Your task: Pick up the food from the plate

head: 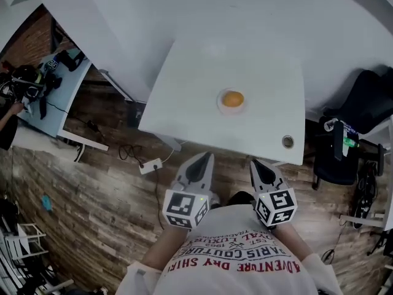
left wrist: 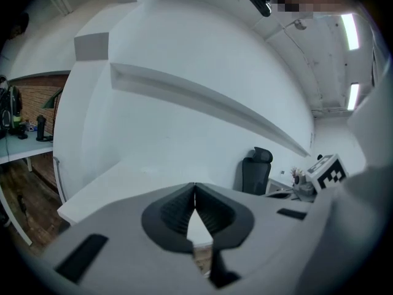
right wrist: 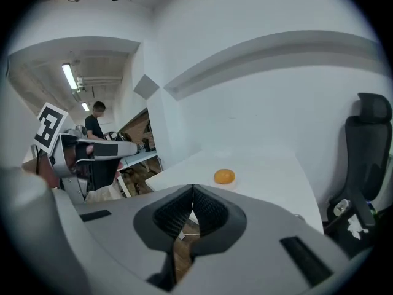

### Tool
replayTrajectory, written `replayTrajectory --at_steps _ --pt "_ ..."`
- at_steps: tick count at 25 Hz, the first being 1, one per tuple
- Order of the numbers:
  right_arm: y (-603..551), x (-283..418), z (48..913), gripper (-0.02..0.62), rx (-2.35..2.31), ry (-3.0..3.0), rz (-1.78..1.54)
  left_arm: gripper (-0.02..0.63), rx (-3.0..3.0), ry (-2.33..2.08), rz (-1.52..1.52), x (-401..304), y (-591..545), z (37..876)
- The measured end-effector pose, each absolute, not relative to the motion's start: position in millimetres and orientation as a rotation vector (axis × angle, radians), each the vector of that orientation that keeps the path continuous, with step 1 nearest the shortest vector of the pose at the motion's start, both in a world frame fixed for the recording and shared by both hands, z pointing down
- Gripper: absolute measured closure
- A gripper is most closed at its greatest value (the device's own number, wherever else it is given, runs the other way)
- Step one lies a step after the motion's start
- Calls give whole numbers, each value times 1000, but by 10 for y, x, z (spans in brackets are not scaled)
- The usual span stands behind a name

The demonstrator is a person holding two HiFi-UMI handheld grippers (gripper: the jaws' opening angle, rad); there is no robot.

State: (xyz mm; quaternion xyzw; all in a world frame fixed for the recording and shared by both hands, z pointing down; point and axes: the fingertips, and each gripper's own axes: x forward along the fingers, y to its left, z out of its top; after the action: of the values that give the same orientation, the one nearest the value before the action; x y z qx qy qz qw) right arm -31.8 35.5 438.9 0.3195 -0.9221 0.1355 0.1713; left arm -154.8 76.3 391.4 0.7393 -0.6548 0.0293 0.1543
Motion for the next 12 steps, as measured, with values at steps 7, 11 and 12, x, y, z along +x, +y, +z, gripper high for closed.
replayTrajectory --at_steps 7,11,12 --pt "-292 -409 4527 581 950 -2600 437 598 2126 -1828 103 -1680 144 3998" --pt "-730 -496 4516 581 942 -2623 444 598 2125 -1854 134 -1773 -266 3974" --pt "-837 -519 4501 581 934 -2630 443 598 2119 -1862 134 -1796 -376 3957"
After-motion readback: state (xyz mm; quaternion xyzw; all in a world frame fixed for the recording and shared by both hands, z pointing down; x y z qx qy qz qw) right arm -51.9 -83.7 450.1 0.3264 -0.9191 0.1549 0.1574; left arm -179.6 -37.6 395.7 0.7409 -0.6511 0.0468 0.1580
